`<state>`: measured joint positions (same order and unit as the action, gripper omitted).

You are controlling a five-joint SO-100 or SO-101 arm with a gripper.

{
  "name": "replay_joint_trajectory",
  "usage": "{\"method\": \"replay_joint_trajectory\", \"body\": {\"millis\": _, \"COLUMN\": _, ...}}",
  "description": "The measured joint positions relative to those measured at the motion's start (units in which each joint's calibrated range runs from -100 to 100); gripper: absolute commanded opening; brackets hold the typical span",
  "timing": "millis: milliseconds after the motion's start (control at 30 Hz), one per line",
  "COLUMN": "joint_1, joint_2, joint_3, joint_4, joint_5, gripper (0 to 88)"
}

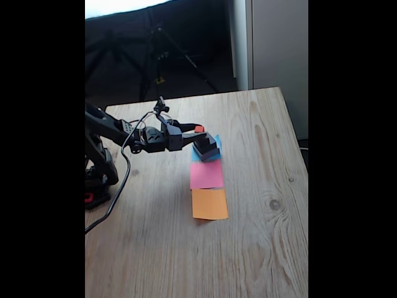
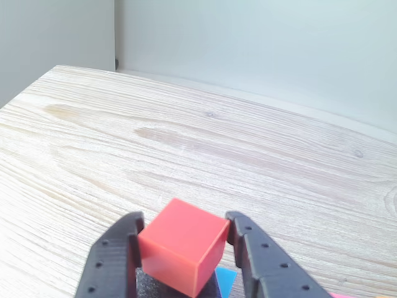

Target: Tower of hanoi

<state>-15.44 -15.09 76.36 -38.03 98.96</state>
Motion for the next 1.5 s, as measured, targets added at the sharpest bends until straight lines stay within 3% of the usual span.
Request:
{"method": "replay_joint_trajectory", "body": {"millis": 233, "joint_1": 0.00, "joint_2": 0.68, "joint_3": 0.00, "joint_4": -0.64, "joint_5": 0.00, "gripper": 11.1}}
{"method": "replay_joint_trajectory", "body": {"millis": 700, "joint_1": 0.00, "joint_2": 1.28, "joint_3": 0.00, "joint_4": -1.28, "joint_5": 0.00, "gripper": 25.4}}
{"method": "replay_joint_trajectory", "body": {"millis": 933, "joint_1": 0.00, "joint_2": 1.28, "joint_3": -1.04, "joint_4": -1.92, "joint_5": 0.00, "gripper": 28.3}}
{"method": "replay_joint_trajectory", "body": {"millis": 1067, "joint_1": 0.00, "joint_2": -0.68, "joint_3": -2.43, "joint_4": 1.28, "joint_5": 0.00, "gripper": 24.4}}
{"method": "replay_joint_trajectory", "body": {"millis": 1267, "joint_1": 0.00, "joint_2": -11.37, "joint_3": -7.21, "joint_4": 17.69, "joint_5": -5.56, "gripper": 0.4}}
{"method": "replay_joint_trajectory", "body": {"millis": 1500, "joint_1": 0.00, "joint_2": -22.92, "joint_3": -13.30, "joint_4": 39.63, "joint_5": -13.89, "gripper": 0.4}}
